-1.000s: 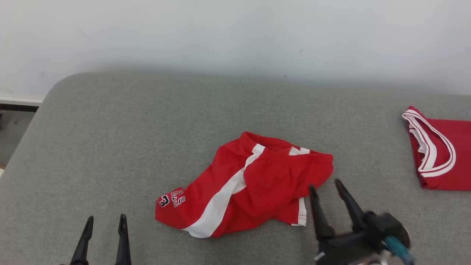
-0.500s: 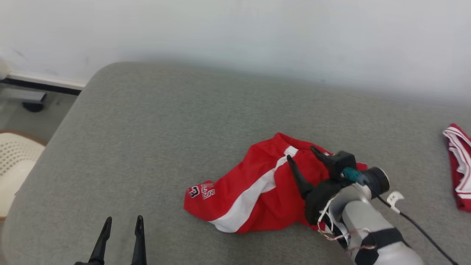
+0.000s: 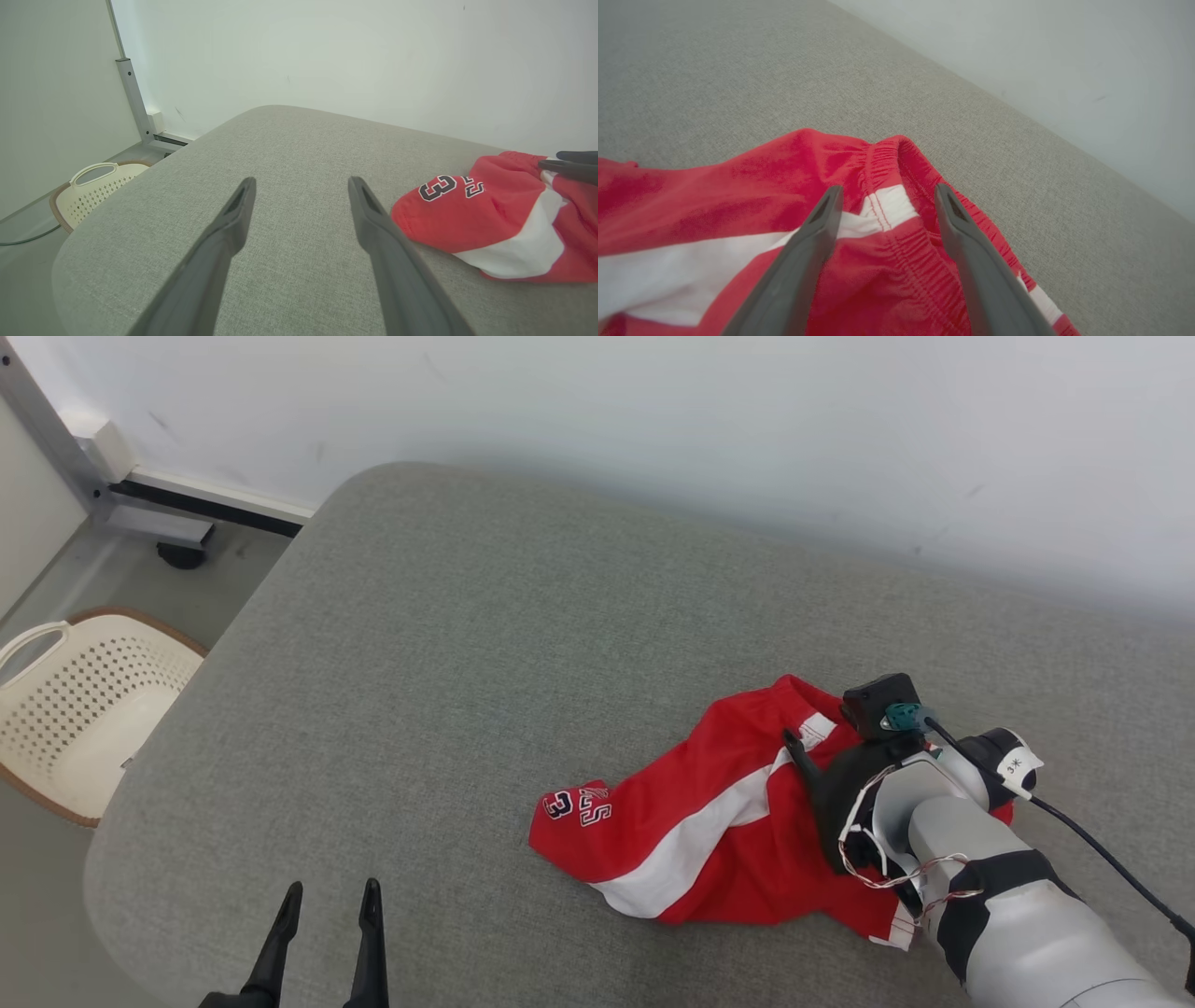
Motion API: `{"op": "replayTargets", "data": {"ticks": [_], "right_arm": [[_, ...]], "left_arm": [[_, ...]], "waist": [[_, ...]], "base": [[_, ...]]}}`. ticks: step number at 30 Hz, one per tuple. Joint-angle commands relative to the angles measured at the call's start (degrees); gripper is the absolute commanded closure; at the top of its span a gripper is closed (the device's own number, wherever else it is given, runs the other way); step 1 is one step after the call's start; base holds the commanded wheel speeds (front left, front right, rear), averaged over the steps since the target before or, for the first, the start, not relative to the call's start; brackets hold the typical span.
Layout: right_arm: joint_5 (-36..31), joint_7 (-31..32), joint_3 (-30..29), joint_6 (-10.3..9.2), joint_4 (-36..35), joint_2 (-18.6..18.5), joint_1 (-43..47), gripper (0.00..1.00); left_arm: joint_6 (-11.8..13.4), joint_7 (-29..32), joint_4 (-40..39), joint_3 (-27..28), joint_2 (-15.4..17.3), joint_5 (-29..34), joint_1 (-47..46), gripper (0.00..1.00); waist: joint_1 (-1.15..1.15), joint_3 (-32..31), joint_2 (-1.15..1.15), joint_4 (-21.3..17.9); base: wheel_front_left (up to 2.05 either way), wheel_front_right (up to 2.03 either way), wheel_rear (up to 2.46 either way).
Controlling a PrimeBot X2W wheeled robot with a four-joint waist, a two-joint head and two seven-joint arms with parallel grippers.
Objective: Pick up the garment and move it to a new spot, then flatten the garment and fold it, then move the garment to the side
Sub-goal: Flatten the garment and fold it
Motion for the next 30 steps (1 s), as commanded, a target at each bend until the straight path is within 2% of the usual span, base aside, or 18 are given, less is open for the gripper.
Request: {"op": "replayTargets", "data": {"ticks": [1, 4, 5, 6, 12, 20, 27, 28, 30], "right_arm": [[1.0, 1.0, 0.9, -0.13, 0.8, -0.1, -0.6, 0.00], [2.6, 3.9, 2.5, -0.13, 1.8, -0.5, -1.5, 0.00], [3.2, 4.4, 3.0, -0.13, 1.9, -0.7, -1.6, 0.05], [3.7, 4.8, 3.6, -0.13, 1.8, -0.7, -1.6, 1.00], [7.1, 3.2, 6.0, -0.13, 0.3, -1.9, -2.4, 1.00], [14.5, -5.8, 6.2, -0.13, -4.3, -2.9, 0.4, 1.00], [22.2, -8.4, 10.0, -0.13, -15.8, -6.7, 6.8, 1.00], [22.2, -8.4, 10.0, -0.13, -15.8, -6.7, 6.8, 1.00], [24.5, -8.7, 10.9, -0.13, -20.0, -8.8, 9.0, 1.00]], "left_arm": [[0.0, -0.2, 0.0, -0.2, -0.1, -0.4, -0.7, 0.00], [0.2, -0.2, 0.0, -0.9, -0.1, -0.7, -1.0, 0.00], [0.3, -0.2, 0.1, -1.0, -0.1, -0.9, -1.1, 0.00], [0.4, -0.2, 0.1, -1.0, -0.1, -1.1, -1.2, 0.00], [0.5, -0.2, 0.6, -0.6, -0.1, -1.8, -0.8, 0.00], [0.3, -0.2, 1.2, 0.3, -0.1, -2.0, 0.6, 0.00], [-0.3, -0.2, 2.4, 1.1, 0.0, -1.9, 0.8, 0.00], [-0.3, -0.2, 2.4, 1.1, 0.0, -1.9, 0.8, 0.00], [-0.3, -0.2, 2.7, 1.3, 0.0, -2.1, 1.0, 0.00]], "waist": [[0.00, 0.5, 0.00, 0.8], [0.00, 0.9, 0.00, 1.3], [0.00, 1.0, 0.00, 1.5], [0.00, 1.0, 0.00, 1.5], [0.00, 0.7, 0.00, 0.8], [0.00, -0.9, 0.00, -3.7], [0.00, -2.3, 0.00, -9.9], [0.00, -2.3, 0.00, -9.9], [0.00, -2.6, 0.00, -11.6]], "base": [[0.00, 0.00, 0.00], [0.00, 0.00, 0.00], [0.00, 0.00, 0.00], [0.00, 0.00, 0.00], [0.00, 0.00, 0.00], [0.00, 0.00, 0.00], [0.00, 0.00, 0.00], [0.00, 0.00, 0.00], [0.00, 0.00, 0.00]]}}
